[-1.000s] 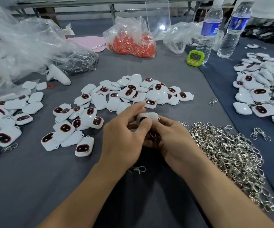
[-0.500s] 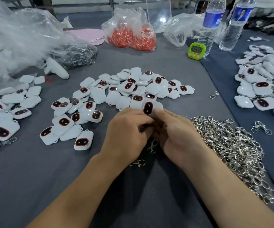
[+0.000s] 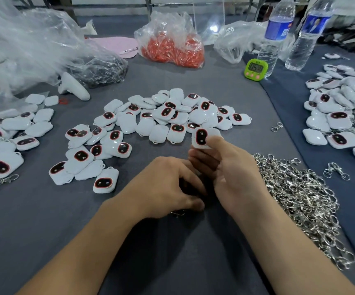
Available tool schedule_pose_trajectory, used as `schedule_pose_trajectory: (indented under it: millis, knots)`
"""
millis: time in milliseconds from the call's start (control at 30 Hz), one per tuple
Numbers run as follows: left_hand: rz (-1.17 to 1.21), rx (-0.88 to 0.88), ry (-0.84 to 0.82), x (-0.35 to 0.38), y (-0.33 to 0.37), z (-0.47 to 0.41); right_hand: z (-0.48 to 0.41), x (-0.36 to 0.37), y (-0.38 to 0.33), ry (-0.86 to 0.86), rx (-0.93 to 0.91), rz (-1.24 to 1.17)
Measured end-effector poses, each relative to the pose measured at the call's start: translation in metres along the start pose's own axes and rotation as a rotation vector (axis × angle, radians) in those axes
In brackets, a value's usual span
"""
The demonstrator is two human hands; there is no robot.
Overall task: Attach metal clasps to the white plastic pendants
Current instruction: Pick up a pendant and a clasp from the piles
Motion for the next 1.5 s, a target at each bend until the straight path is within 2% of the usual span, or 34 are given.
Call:
schedule_pose_trajectory:
  millis: [100,267,400,500,667,767,1033,1167,1333,1500]
  knots:
    - [0.043,-0.018,0.04,-0.001,-0.002,0.0,0.002,0.002,-0.001,-0.005,-0.016,0.089]
    - [-0.095,-0.027,0.154,-0.01,-0.002,0.003,0.002,-0.001,-0.006,-0.022,-0.044,0.163]
    - [-0.167,0.009,0.065,-0.018,-0.003,0.004,0.001,0.0,-0.007,-0.051,-0.105,0.305]
    - [-0.148,0.004,0.063,-0.02,-0.007,0.002,0.002,0.003,-0.005,-0.096,-0.119,0.36]
    - [-0.136,0.013,0.205,-0.017,-0.011,0.002,0.005,0.004,-0.004,-0.133,-0.131,0.337]
    - [-0.025,-0.08,0.35,-0.018,-0.018,0.002,0.003,0.0,-0.006,-0.116,-0.174,0.368]
    - [0.364,-0.216,0.503,-0.019,-0.028,-0.002,0.001,-0.007,-0.007,-0.062,-0.284,0.513]
    - [0.473,-0.226,0.469,-0.02,-0.029,-0.004,0.001,-0.003,-0.008,-0.042,-0.37,0.54]
    - [0.632,-0.236,0.475,-0.02,-0.029,-0.005,0.0,-0.001,-0.011,-0.033,-0.384,0.488]
    - [0.53,-0.257,0.471,-0.02,-0.031,-0.004,0.0,-0.005,-0.016,0.022,-0.435,0.474]
Point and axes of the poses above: each hand's wrist, its own z-axis away from the middle knuckle, its own x-axis out of the palm, y = z × x, the point moved 6 cm from there along -z, towards the middle knuckle, and after that the axes turned 9 degrees about y, right-handed, at the moved point
